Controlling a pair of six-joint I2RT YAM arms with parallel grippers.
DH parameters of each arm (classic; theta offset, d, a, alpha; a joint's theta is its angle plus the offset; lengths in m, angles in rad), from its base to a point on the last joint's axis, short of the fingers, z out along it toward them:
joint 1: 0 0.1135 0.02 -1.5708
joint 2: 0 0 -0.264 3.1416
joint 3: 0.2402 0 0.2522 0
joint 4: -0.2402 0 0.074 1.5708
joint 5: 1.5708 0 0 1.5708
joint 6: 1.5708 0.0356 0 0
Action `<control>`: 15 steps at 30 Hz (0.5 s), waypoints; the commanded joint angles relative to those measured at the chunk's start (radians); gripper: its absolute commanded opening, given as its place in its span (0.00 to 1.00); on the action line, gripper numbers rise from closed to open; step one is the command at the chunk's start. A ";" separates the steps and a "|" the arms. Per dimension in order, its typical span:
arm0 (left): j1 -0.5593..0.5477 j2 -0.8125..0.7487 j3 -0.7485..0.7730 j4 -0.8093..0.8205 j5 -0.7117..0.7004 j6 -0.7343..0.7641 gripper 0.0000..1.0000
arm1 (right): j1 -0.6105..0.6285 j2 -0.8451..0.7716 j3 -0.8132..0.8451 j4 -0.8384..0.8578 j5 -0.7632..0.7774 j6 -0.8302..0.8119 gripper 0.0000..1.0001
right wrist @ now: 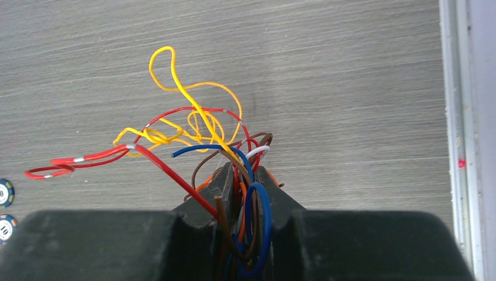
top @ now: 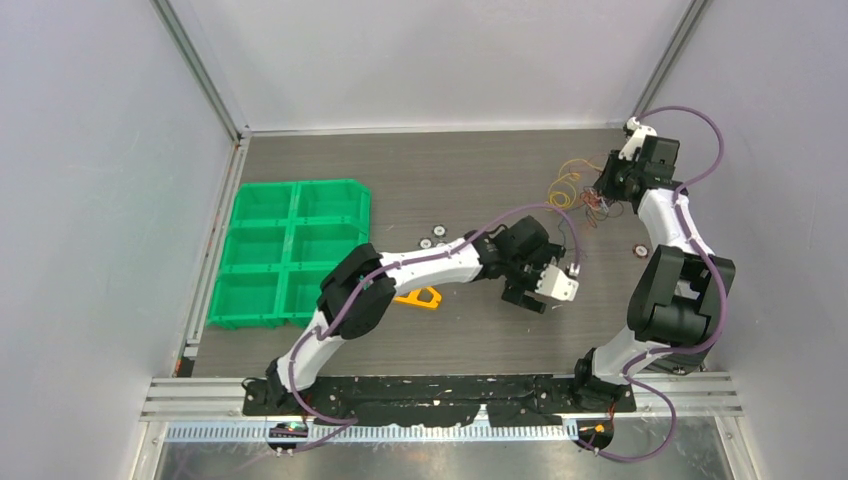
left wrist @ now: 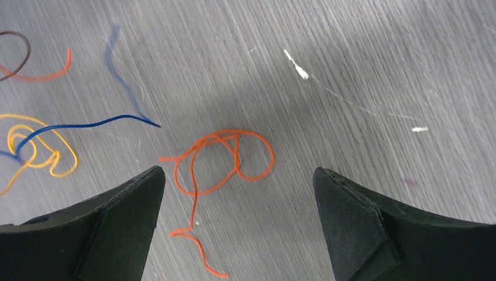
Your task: Untangle the cables
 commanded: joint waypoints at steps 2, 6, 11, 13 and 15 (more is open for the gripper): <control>-0.033 0.108 0.151 0.050 -0.181 0.095 1.00 | -0.010 0.001 0.058 0.019 -0.030 -0.034 0.05; -0.056 0.206 0.298 -0.059 -0.249 0.132 0.94 | -0.011 0.003 0.053 0.020 -0.057 -0.044 0.05; -0.080 0.211 0.255 -0.017 -0.323 0.173 0.82 | -0.027 -0.004 0.055 0.020 -0.063 -0.061 0.05; -0.069 0.214 0.269 -0.060 -0.344 0.149 0.38 | -0.035 -0.010 0.052 0.019 -0.068 -0.067 0.05; -0.055 0.212 0.268 -0.152 -0.347 0.142 0.15 | -0.040 -0.013 0.048 0.017 -0.082 -0.073 0.05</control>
